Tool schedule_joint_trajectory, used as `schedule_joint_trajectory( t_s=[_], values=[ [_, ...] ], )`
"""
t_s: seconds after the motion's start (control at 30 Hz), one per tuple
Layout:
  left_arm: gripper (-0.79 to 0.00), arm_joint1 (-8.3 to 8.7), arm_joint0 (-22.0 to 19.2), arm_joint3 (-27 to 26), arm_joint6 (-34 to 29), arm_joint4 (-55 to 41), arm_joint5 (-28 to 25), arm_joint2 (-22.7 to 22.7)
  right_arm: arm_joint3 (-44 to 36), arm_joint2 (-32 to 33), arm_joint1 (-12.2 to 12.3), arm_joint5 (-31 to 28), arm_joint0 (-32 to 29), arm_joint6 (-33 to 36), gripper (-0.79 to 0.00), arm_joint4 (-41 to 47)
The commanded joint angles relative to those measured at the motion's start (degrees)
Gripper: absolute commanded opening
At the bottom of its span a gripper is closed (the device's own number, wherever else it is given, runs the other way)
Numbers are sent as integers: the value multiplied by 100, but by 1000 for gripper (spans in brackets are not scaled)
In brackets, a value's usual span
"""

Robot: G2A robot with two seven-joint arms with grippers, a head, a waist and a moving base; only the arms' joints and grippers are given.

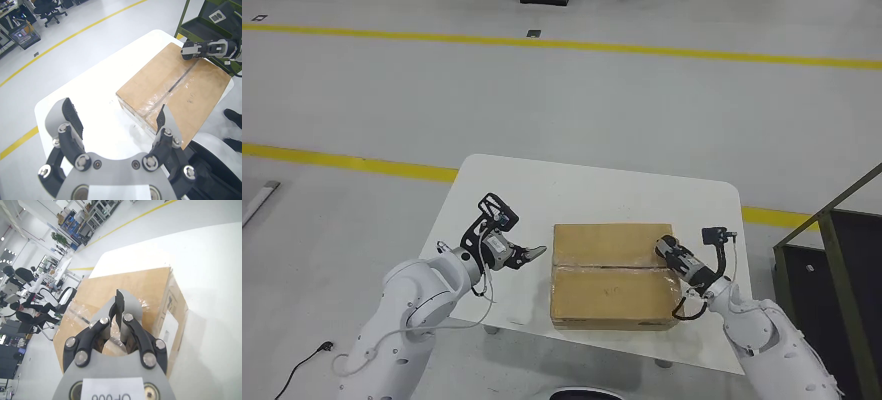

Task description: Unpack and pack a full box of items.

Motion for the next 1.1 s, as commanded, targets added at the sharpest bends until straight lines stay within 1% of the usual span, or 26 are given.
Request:
schedule_joint_trajectory(
  t_s=[0.0, 0.07, 0.17, 0.33, 0.4, 0.5, 0.63, 0.73, 0.83, 0.9, 0.97, 1.03, 1.07],
  values=[
    [0, 0, 0, 0, 0, 0, 0, 0, -78, 236, 25, -50, -156, -115, -785, 110],
    [0, 0, 0, 0, 0, 0, 0, 0, -80, 392, 40, -39, -277, -234, -785, 98],
    [0, 0, 0, 0, 0, 0, 0, 0, 107, 513, 28, 183, -375, -605, -785, 34],
    [0, 0, 0, 0, 0, 0, 0, 0, 585, 278, -79, 582, -369, -1226, -785, 51],
    [0, 0, 0, 0, 0, 0, 0, 0, 751, 61, -136, 623, -324, -1336, -785, 32],
    [0, 0, 0, 0, 0, 0, 0, 0, 913, -298, -217, 561, -244, -1249, -785, 23],
    [0, 0, 0, 0, 0, 0, 0, 0, 915, -598, -299, 518, -203, -1253, -785, 20],
    [0, 0, 0, 0, 0, 0, 0, 0, 833, -655, -326, 554, -213, -1353, -785, -83],
    [0, 0, 22, -8, 47, 7, 27, 1, 688, -445, -312, 703, -249, -1665, -785, -212],
    [0, 12, 83, -130, 236, 332, 256, -62, 517, -198, -277, 872, -288, -1908, -785, -448],
    [0, 14, 286, -298, 658, 756, 832, -184, 249, 87, -235, 1053, -357, -2152, -785, -744],
    [0, 8, 526, -393, 968, 847, 1345, -323, -73, 343, -185, 1324, -473, -2289, -785, -1253],
    [0, 8, 637, -445, 1081, 868, 1505, -382, -253, 441, -164, 1473, -558, -2297, -785, -1510]
  ],
)
